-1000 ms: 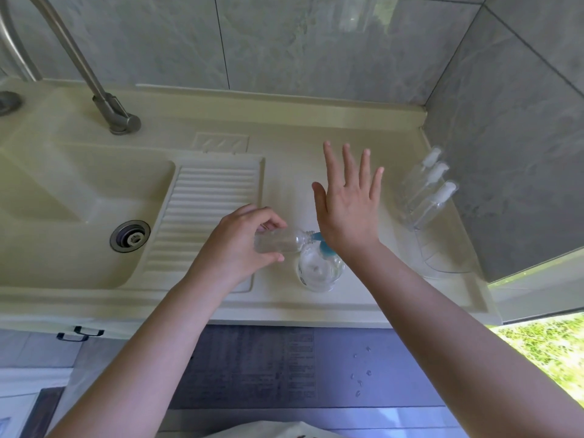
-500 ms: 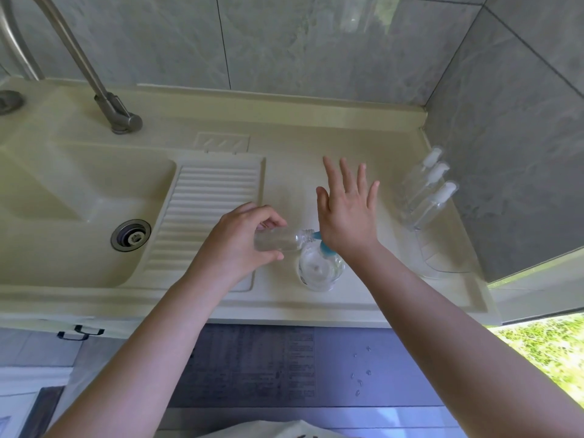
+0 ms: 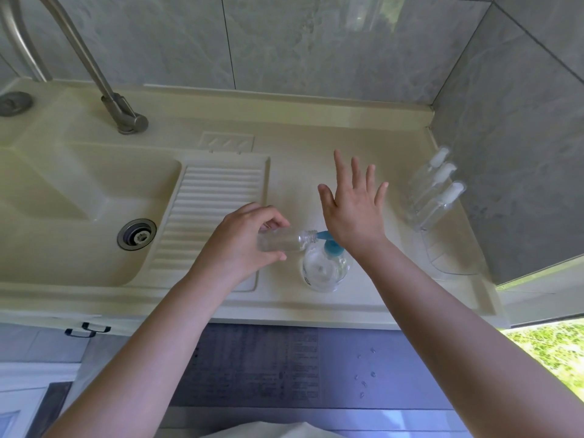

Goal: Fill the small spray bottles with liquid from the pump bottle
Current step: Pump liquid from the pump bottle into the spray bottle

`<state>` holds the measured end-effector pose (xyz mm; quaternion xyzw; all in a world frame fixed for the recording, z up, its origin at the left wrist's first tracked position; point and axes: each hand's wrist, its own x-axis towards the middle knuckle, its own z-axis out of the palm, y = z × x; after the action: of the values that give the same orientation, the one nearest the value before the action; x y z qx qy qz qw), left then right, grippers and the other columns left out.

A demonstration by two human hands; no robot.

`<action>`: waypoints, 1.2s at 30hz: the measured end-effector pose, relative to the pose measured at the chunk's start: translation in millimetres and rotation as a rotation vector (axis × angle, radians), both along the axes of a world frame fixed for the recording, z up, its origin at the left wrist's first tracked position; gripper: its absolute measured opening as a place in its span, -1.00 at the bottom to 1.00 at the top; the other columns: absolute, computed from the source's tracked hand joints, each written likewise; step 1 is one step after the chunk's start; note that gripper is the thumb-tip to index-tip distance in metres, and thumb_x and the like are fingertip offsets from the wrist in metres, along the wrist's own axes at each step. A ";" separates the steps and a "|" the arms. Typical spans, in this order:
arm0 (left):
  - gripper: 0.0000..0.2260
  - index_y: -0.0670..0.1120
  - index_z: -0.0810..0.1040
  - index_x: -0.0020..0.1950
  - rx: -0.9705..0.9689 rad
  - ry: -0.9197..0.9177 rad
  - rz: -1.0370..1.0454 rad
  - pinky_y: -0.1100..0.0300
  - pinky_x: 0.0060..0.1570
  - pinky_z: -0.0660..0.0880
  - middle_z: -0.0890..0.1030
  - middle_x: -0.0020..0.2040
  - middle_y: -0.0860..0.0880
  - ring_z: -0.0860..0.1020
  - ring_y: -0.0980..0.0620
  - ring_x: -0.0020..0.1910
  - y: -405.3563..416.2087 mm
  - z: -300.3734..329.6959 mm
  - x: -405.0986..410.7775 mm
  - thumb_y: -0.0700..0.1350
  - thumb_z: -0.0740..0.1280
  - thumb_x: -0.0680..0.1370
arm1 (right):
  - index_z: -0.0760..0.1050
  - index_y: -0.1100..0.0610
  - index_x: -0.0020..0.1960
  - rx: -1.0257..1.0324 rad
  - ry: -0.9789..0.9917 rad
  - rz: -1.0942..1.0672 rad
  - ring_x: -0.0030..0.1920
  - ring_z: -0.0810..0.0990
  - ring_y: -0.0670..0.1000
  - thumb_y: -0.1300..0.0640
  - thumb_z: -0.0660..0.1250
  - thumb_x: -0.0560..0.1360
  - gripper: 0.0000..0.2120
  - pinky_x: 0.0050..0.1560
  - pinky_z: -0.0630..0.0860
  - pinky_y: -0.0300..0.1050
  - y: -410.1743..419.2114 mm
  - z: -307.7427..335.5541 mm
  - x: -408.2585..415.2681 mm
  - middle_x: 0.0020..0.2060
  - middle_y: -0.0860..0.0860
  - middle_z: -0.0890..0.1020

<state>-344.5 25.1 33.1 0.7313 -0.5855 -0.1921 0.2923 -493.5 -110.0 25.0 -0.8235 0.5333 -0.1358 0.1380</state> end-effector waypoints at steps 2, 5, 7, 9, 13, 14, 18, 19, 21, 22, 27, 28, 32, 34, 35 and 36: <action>-0.60 0.08 0.62 0.03 0.001 -0.001 0.003 0.54 -0.07 0.31 0.52 -0.05 0.24 0.50 0.28 -0.03 0.1 0.0 0.4 -0.12 0.64 0.27 | -0.13 -0.08 0.63 -0.008 -0.003 0.018 0.59 -0.17 0.24 -0.08 0.01 0.69 -0.43 0.52 -0.21 0.29 0.4 0.3 0.4 0.61 0.10 -0.02; -0.61 0.06 0.63 0.03 -0.002 0.006 0.004 0.59 -0.07 0.29 0.52 -0.06 0.23 0.50 0.31 -0.04 -0.2 0.7 -1.7 -0.14 0.64 0.27 | -0.11 -0.08 0.63 0.062 0.007 0.025 0.59 -0.17 0.24 -0.05 -0.01 0.69 -0.45 0.53 -0.21 0.31 4.1 -6.2 -0.8 0.62 0.10 -0.02; -0.60 0.06 0.63 0.03 -0.003 0.001 0.001 0.60 -0.06 0.28 0.52 -0.06 0.23 0.49 0.34 -0.05 -0.2 0.5 -3.0 -0.14 0.64 0.27 | -0.12 -0.07 0.63 0.047 0.007 0.014 0.59 -0.17 0.24 -0.07 -0.02 0.69 -0.44 0.53 -0.21 0.30 1.7 -5.4 -1.4 0.62 0.10 -0.02; -0.60 0.07 0.62 0.04 -0.005 0.002 -0.002 0.61 -0.06 0.28 0.52 -0.06 0.23 0.48 0.36 -0.05 -0.4 0.9 -3.5 -0.13 0.64 0.27 | -0.13 -0.06 0.63 -0.007 -0.016 0.006 0.59 -0.16 0.24 -0.10 0.00 0.69 -0.43 0.52 -0.21 0.29 -0.8 0.9 -0.7 0.61 0.11 -0.01; -0.59 0.05 0.63 0.04 -0.006 0.007 -0.002 0.62 -0.06 0.27 0.55 -0.04 0.19 0.49 0.34 -0.05 -1.3 1.1 -4.7 -0.13 0.64 0.26 | -0.07 -0.07 0.62 -0.032 0.015 0.035 0.59 -0.13 0.25 -0.03 0.01 0.69 -0.46 0.53 -0.17 0.32 5.7 -5.2 0.3 0.61 0.09 0.04; -0.60 0.05 0.63 0.04 -0.008 0.009 -0.002 0.62 -0.06 0.27 0.55 -0.04 0.18 0.49 0.33 -0.05 -1.7 1.3 -5.4 -0.14 0.64 0.26 | -0.05 -0.07 0.62 0.001 0.001 0.030 0.59 -0.12 0.25 -0.02 0.00 0.69 -0.47 0.52 -0.16 0.33 6.9 -7.5 0.2 0.61 0.09 0.05; -0.60 0.07 0.63 0.03 0.003 0.009 -0.001 0.59 -0.05 0.29 0.55 -0.05 0.20 0.49 0.31 -0.04 -1.2 0.2 -5.1 -0.13 0.64 0.26 | -0.11 -0.07 0.62 0.027 -0.003 0.017 0.59 -0.14 0.25 -0.08 -0.01 0.69 -0.44 0.52 -0.18 0.31 4.5 -3.3 -0.3 0.61 0.10 0.01; -0.60 0.07 0.62 0.04 0.005 0.009 0.001 0.58 -0.06 0.29 0.55 -0.04 0.19 0.50 0.30 -0.03 -1.3 0.1 -4.9 -0.12 0.64 0.26 | -0.12 -0.07 0.62 0.022 -0.002 0.018 0.59 -0.15 0.25 -0.09 -0.01 0.69 -0.44 0.52 -0.19 0.31 3.0 -1.0 -0.5 0.61 0.10 0.00; -0.60 0.08 0.62 0.04 0.010 0.004 0.006 0.57 -0.07 0.30 0.55 -0.03 0.19 0.51 0.27 -0.03 -2.4 -0.1 -4.6 -0.11 0.64 0.26 | -0.11 -0.07 0.62 0.016 -0.002 0.031 0.59 -0.14 0.26 -0.02 -0.01 0.70 -0.46 0.52 -0.18 0.32 2.2 -1.1 0.3 0.61 0.11 0.01; -0.60 0.08 0.62 0.04 0.015 0.004 0.006 0.56 -0.07 0.30 0.55 -0.03 0.19 0.51 0.25 -0.03 -2.6 -0.6 -5.2 -0.11 0.64 0.27 | -0.10 -0.08 0.62 0.026 -0.004 0.036 0.59 -0.13 0.26 0.03 -0.02 0.70 -0.47 0.52 -0.17 0.34 4.5 -3.8 0.2 0.61 0.11 0.03; -0.59 0.09 0.62 0.04 0.017 -0.003 0.005 0.51 -0.06 0.34 0.55 -0.02 0.17 0.51 0.21 -0.04 -4.2 0.4 -6.7 -0.12 0.64 0.26 | -0.12 -0.05 0.63 0.021 -0.030 0.027 0.59 -0.11 0.27 0.05 -0.01 0.70 -0.46 0.51 -0.15 0.34 3.5 -3.2 1.1 0.60 0.11 0.04; -0.59 0.08 0.62 0.04 0.016 0.001 0.005 0.52 -0.07 0.33 0.55 -0.02 0.17 0.51 0.22 -0.04 -4.1 0.8 -6.3 -0.12 0.64 0.26 | -0.13 -0.04 0.63 0.019 -0.043 0.024 0.59 -0.11 0.27 0.04 0.00 0.70 -0.45 0.51 -0.15 0.33 2.2 -0.4 0.8 0.60 0.12 0.04; -0.59 0.09 0.62 0.05 0.021 0.006 0.001 0.55 -0.07 0.33 0.56 -0.01 0.17 0.52 0.21 -0.03 -3.6 0.8 -4.3 -0.12 0.64 0.26 | -0.07 -0.05 0.63 0.016 -0.066 0.047 0.59 -0.11 0.25 0.08 0.01 0.69 -0.46 0.52 -0.15 0.33 6.0 -5.5 -0.6 0.60 0.11 0.06; -0.59 0.09 0.62 0.05 0.022 0.004 0.000 0.52 -0.06 0.34 0.56 -0.01 0.17 0.52 0.21 -0.02 -3.6 2.3 -4.5 -0.12 0.64 0.27 | -0.07 -0.05 0.63 0.069 -0.077 0.030 0.59 -0.09 0.26 0.08 -0.01 0.69 -0.47 0.52 -0.15 0.33 7.3 -10.3 -1.5 0.60 0.11 0.07; -0.59 0.09 0.62 0.05 0.025 0.001 -0.001 0.51 -0.05 0.34 0.55 -0.01 0.17 0.51 0.21 -0.02 -3.4 2.6 -4.7 -0.12 0.64 0.28 | -0.08 -0.04 0.63 0.071 -0.068 0.025 0.59 -0.10 0.26 0.06 -0.01 0.70 -0.47 0.52 -0.16 0.33 6.7 -10.6 -2.0 0.60 0.11 0.06; -0.60 0.09 0.62 0.06 0.028 -0.001 -0.001 0.48 -0.04 0.35 0.55 0.00 0.17 0.51 0.20 -0.02 -3.2 3.1 -5.0 -0.12 0.63 0.28 | -0.10 -0.04 0.63 0.056 -0.054 0.027 0.59 -0.12 0.26 0.03 0.00 0.70 -0.46 0.52 -0.16 0.32 6.1 -8.5 -2.1 0.60 0.11 0.04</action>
<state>-349.5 21.8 36.2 0.7351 -0.5833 -0.2000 0.2817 -495.7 -103.9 16.5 -0.8226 0.5216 -0.1412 0.1772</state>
